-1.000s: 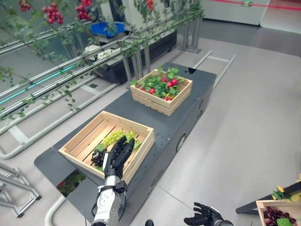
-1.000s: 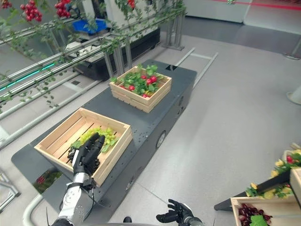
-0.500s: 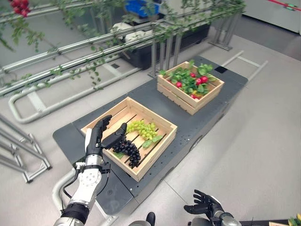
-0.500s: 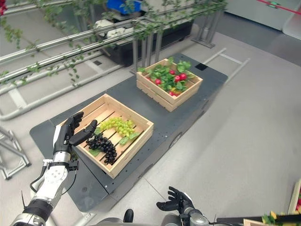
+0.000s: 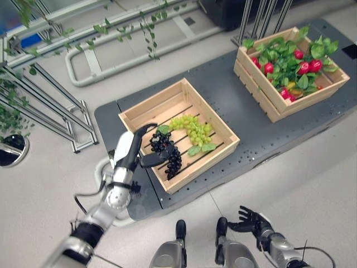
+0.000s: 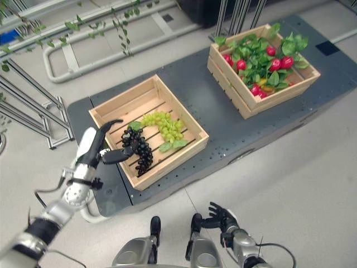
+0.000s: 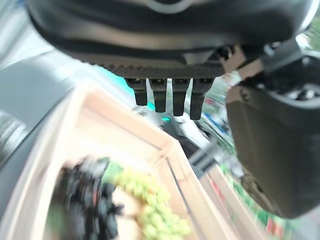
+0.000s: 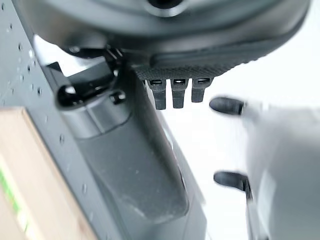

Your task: Pick up the fruits from the basket on one side to the basket on the other side

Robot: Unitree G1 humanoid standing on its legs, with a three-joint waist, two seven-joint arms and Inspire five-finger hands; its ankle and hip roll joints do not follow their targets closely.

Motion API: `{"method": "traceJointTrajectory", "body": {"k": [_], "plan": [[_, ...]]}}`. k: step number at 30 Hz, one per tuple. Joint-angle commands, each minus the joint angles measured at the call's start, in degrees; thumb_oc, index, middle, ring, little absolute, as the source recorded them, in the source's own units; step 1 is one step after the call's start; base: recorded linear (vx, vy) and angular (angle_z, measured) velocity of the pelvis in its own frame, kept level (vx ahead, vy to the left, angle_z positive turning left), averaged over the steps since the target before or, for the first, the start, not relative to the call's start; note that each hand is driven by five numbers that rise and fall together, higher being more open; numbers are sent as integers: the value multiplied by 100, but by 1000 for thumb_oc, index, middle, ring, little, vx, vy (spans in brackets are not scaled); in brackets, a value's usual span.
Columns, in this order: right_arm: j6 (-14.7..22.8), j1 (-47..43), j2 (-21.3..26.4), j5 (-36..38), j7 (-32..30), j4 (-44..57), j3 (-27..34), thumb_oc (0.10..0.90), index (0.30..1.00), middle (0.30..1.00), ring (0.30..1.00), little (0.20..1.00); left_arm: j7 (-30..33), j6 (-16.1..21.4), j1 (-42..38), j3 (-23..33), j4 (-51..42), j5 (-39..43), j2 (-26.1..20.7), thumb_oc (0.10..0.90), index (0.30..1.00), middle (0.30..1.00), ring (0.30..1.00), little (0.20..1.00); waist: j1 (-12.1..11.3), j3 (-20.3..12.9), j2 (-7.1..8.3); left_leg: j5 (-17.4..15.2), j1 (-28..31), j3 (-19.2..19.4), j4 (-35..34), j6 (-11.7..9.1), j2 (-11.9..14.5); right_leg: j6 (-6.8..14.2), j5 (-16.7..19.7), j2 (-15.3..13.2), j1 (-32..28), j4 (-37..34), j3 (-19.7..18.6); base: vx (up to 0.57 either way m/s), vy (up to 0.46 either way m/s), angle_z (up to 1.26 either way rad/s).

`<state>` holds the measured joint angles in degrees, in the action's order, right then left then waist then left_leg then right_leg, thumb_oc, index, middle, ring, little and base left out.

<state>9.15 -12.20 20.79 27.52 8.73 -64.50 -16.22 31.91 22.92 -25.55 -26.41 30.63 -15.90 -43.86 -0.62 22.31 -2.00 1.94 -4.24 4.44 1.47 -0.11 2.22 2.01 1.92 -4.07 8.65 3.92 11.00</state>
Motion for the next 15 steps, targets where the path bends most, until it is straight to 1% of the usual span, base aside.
{"method": "traceJointTrajectory", "body": {"k": [1, 2, 3, 4, 5, 6, 7, 8, 12, 13, 15], "plan": [[156, 257, 146, 22, 12, 46, -48, 800, 900, 900, 900, 900, 955, -243, -1025, 287, -76, -414, -532, 800, 900, 900, 900, 900, 157, -41, 63, -371, -611, -36, 947, 57, -25, -67, -649, -506, 441, 1328, 14, -99, 134, -16], [160, 172, 187, -56, -33, -24, -95, 800, 900, 900, 900, 900, 1132, -407, -1322, 84, 11, -789, -727, 800, 900, 900, 900, 900, 169, 48, 53, -381, -737, -5, 1027, 71, -50, -72, -674, -518, 597, 1472, 13, -131, 125, -7], [118, 42, 277, -1, -76, -93, -160, 800, 900, 900, 900, 900, 1332, -610, -1827, -276, 146, -1198, -1021, 800, 900, 900, 900, 900, 177, 178, 53, -405, -971, 31, 1223, 66, -79, -76, -714, -531, 825, 1685, 17, -147, 127, 0], [121, 12, 308, 44, -81, -105, -181, 800, 900, 900, 900, 900, 1324, -692, -2012, -413, 150, -1234, -1127, 800, 900, 900, 900, 900, 181, 232, 54, -420, -1050, 23, 1310, 64, -90, -78, -729, -535, 887, 1762, 17, -139, 102, 12], [153, -45, 346, 98, -79, -133, -196, 800, 900, 900, 900, 900, 1309, -809, -2345, -666, 174, -1364, -1269, 800, 900, 900, 900, 900, 187, 319, 54, -457, -1182, 14, 1452, 75, -110, -82, -766, -542, 1010, 1911, 9, -80, 55, 11], [184, -71, 353, 122, -74, -144, -187, 800, 900, 900, 900, 900, 1307, -867, -2495, -784, 198, -1502, -1307, 800, 900, 900, 900, 900, 186, 355, 58, -477, -1246, 16, 1518, 84, -116, -83, -784, -543, 1079, 1984, -5, -125, 90, 12], [312, -157, 407, 244, -34, -109, -178, 800, 900, 900, 900, 900, 1226, -984, -2998, -1168, 244, -1836, -1470, 800, 900, 900, 900, 900, 233, 511, 67, -536, -1477, 11, 1749, 95, -120, -92, -821, -512, 1267, 2149, -70, -86, 62, 6], [313, -159, 399, 245, -33, -111, -168, 800, 900, 900, 900, 900, 1227, -984, -3024, -1192, 253, -1832, -1468, 800, 900, 900, 900, 900, 222, 509, 72, -543, -1492, 12, 1765, 95, -119, -92, -826, -513, 1281, 2161, -73, -109, 71, -1], [502, -354, 481, 257, 37, 15, -233, 800, 900, 900, 900, 900, 839, -1169, -3606, -1662, 200, -2243, -1657, 800, 900, 900, 900, 900, 257, 710, 88, -618, -1838, 44, 2064, 112, -90, -115, -868, -450, 1563, 2346, -133, -82, 44, -7], [580, -438, 511, 319, 20, 66, -251, 800, 900, 900, 900, 900, 707, -1154, -3806, -1860, 270, -2300, -1687, 800, 900, 900, 900, 900, 261, 748, 108, -652, -1999, 41, 2207, 111, -63, -126, -889, -429, 1696, 2439, -154, -91, 56, -1], [641, -572, 559, 507, 25, 143, -223, 800, 900, 900, 900, 900, 453, -1193, -4020, -2058, 327, -2485, -1744, 800, 900, 900, 900, 900, 266, 749, 132, -713, -2288, 37, 2443, 114, -18, -144, -920, -399, 1923, 2561, -175, -56, 55, -2]]}}
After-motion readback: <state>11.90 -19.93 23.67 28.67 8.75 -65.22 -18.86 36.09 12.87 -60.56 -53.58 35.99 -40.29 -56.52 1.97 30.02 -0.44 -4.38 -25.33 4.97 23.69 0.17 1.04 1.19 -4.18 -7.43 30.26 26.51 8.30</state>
